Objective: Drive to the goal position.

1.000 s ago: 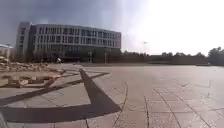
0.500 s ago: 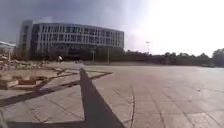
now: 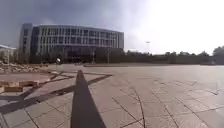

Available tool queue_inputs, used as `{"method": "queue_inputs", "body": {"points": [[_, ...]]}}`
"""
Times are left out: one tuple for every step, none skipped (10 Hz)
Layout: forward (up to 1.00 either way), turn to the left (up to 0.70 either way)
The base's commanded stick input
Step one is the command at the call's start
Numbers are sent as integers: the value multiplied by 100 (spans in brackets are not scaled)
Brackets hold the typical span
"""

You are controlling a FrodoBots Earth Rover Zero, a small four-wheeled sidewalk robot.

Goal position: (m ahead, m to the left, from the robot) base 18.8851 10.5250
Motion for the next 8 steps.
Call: {"method": "queue_inputs", "body": {"points": [[100,0],[100,37],[100,22],[100,5],[100,0],[100,40],[100,16],[100,0]]}}
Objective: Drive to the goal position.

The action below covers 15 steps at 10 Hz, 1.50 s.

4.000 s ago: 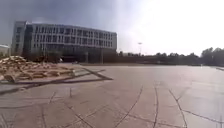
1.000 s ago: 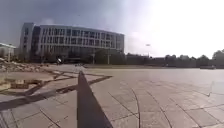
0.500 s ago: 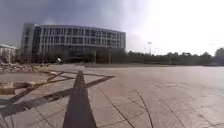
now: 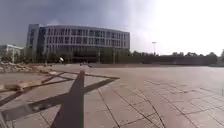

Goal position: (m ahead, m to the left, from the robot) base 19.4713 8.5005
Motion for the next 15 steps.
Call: {"method": "queue_inputs", "body": {"points": [[100,0],[100,36],[100,14],[100,0],[100,0],[100,0],[100,37],[100,14],[100,0],[100,10],[100,29],[100,22],[100,0],[100,9],[100,18]]}}
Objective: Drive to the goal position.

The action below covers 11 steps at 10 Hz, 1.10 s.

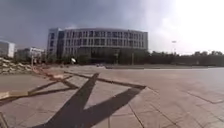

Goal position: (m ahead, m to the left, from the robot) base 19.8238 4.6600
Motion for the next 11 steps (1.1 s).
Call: {"method": "queue_inputs", "body": {"points": [[100,10],[100,1],[100,0],[100,0],[100,0],[100,0],[100,26],[100,0],[100,0],[100,0],[100,0]]}}
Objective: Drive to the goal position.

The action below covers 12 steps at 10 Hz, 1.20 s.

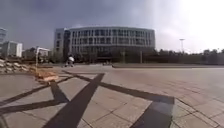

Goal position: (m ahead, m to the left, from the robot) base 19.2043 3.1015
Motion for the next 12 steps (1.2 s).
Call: {"method": "queue_inputs", "body": {"points": [[100,0],[100,0],[100,0],[100,0],[100,0],[100,37],[100,6],[100,0],[100,13],[100,28],[100,4],[100,0]]}}
